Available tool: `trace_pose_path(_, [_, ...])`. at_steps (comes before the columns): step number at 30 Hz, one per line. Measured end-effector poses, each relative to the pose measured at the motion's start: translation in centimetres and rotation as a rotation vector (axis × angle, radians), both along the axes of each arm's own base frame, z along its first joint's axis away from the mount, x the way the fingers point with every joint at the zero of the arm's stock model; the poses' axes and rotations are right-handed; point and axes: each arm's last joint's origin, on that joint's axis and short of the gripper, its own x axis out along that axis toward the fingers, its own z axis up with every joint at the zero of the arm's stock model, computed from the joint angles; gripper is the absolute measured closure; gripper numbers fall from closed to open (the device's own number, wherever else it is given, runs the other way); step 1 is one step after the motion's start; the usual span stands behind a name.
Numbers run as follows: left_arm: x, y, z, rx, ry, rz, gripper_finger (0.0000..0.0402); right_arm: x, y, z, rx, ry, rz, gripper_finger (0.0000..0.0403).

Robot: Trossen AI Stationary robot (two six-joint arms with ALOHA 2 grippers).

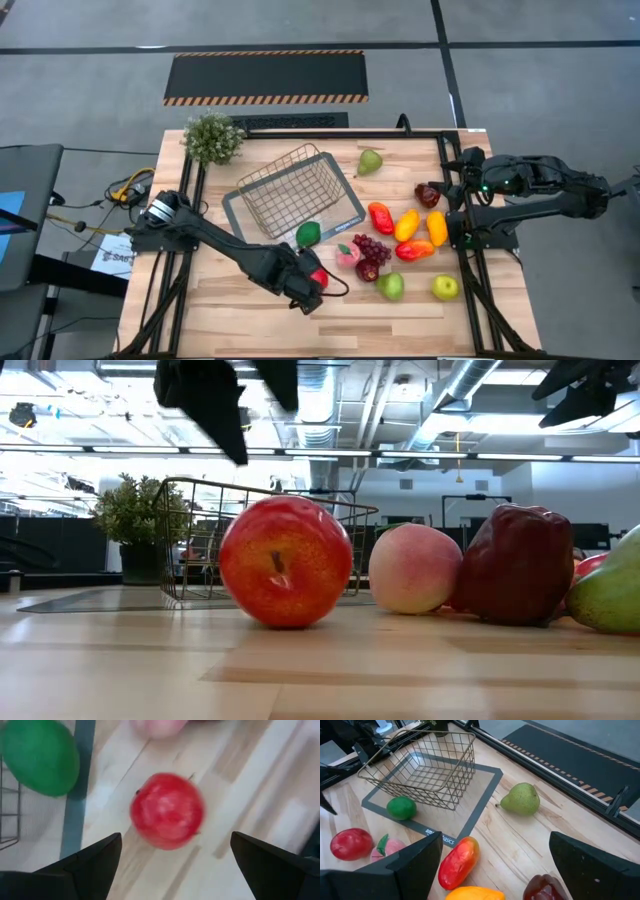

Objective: Build produce basket
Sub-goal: Put the red apple into the gold wire basket

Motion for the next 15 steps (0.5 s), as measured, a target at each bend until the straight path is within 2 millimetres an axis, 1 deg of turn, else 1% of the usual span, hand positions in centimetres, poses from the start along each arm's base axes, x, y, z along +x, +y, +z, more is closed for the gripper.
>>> trace_pose_path(2, [0.24,-0.16,0.74,-0.055,-0.051,-0.002,0.0042,0.01,0.0,0.0,0.0,0.0,0.0,0.0017])
trace_pose_path(5, [0.6,-0.32,0.81,-0.106,-0.069,-0.012,0.0042,0.0,0.0,0.0,0.0,0.0,0.0,0.0017])
trace_pose_path(8, [0.6,-0.33,0.69,-0.097,-0.062,-0.027,0.0042,0.0,0.0,0.0,-0.002,0.001,0.002,0.0017])
trace_pose_path(10, [0.72,-0.19,0.51,-0.057,-0.064,-0.053,0.0042,0.01,0.0,0.0,-0.002,0.001,0.002,0.0017])
trace_pose_path(12, [0.89,-0.01,0.52,-0.071,-0.064,-0.06,0.0042,0.01,0.0,0.0,-0.002,0.001,0.002,0.0017])
trace_pose_path(15, [0.87,0.58,0.39,-0.104,-0.017,-0.057,0.0042,0.01,0.0,-0.01,-0.002,0.001,0.002,0.0017])
